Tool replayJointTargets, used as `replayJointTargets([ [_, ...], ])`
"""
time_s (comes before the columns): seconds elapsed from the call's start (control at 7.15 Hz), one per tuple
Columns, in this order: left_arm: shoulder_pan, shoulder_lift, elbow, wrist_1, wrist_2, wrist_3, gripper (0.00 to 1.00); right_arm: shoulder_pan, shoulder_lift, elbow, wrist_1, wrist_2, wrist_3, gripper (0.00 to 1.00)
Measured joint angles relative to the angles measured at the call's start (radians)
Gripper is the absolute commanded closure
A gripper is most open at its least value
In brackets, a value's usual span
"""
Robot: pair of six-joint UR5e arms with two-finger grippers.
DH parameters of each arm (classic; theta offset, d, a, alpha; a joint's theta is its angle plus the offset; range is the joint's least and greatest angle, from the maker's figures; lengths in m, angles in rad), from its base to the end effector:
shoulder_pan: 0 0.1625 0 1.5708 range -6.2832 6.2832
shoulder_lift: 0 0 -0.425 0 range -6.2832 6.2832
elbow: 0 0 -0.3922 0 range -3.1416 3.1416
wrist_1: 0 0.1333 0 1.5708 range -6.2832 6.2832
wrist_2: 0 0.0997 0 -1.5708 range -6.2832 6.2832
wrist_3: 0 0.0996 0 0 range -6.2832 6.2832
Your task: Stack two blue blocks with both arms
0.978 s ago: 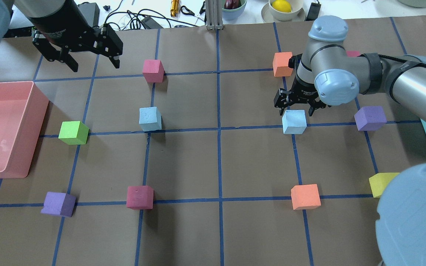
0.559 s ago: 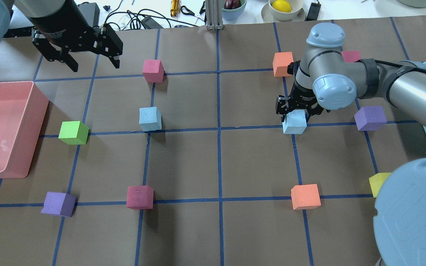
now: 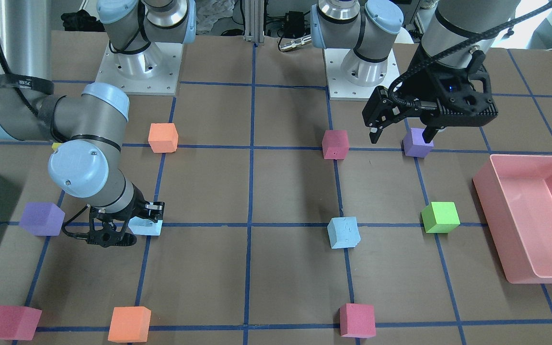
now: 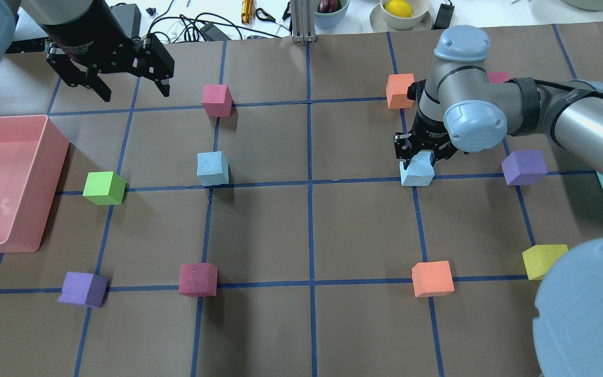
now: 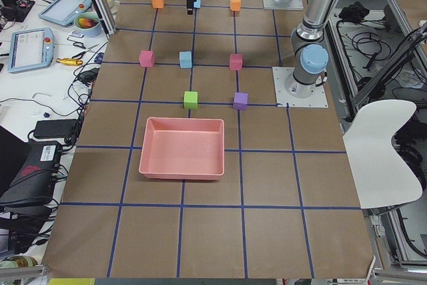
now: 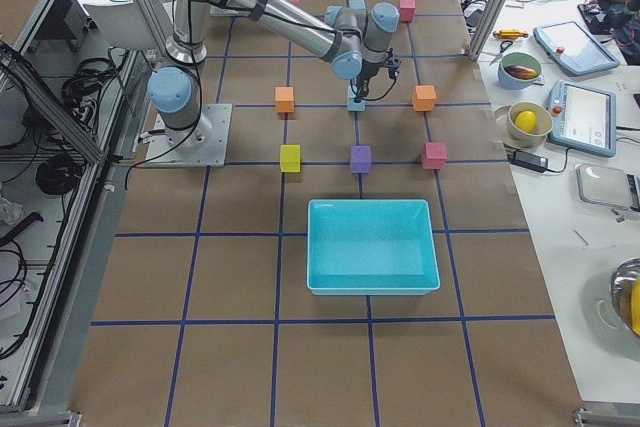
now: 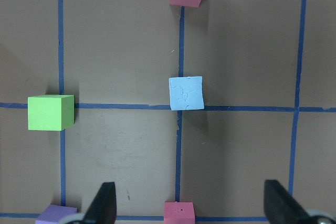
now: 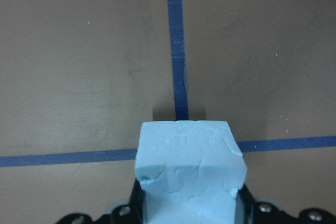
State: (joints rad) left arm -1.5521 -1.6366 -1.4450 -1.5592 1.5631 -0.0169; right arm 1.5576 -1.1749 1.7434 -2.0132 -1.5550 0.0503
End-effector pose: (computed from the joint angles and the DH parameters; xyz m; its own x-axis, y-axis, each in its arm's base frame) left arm -0.1242 -0.5284 0.5179 -0.9993 -0.0350 0.0089 -0.0355 0.9968 -0.0714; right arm 0.1272 -0.5825 0.2321 -0.9978 0.0650 -0.0093 0.0633 0.9900 0.1264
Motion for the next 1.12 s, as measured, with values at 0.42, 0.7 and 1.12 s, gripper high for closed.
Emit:
replayJointTargets([
  [0.42, 0.001, 0.0, 0.0, 0.001, 0.0, -0.001, 0.0, 0.169, -0.053, -0.032, 0.067, 0.041, 0.156, 1.0],
  [0.7, 0.001, 0.0, 0.001, 0.001, 0.0, 0.0, 0.0, 0.281, -0.042, -0.03, 0.064, 0.076, 0.266, 1.0],
  [1.12, 0.0, 0.0, 0.001, 0.001, 0.0, 0.0, 0.0, 0.367, 0.007, -0.027, 0.011, 0.101, 0.295, 0.98],
])
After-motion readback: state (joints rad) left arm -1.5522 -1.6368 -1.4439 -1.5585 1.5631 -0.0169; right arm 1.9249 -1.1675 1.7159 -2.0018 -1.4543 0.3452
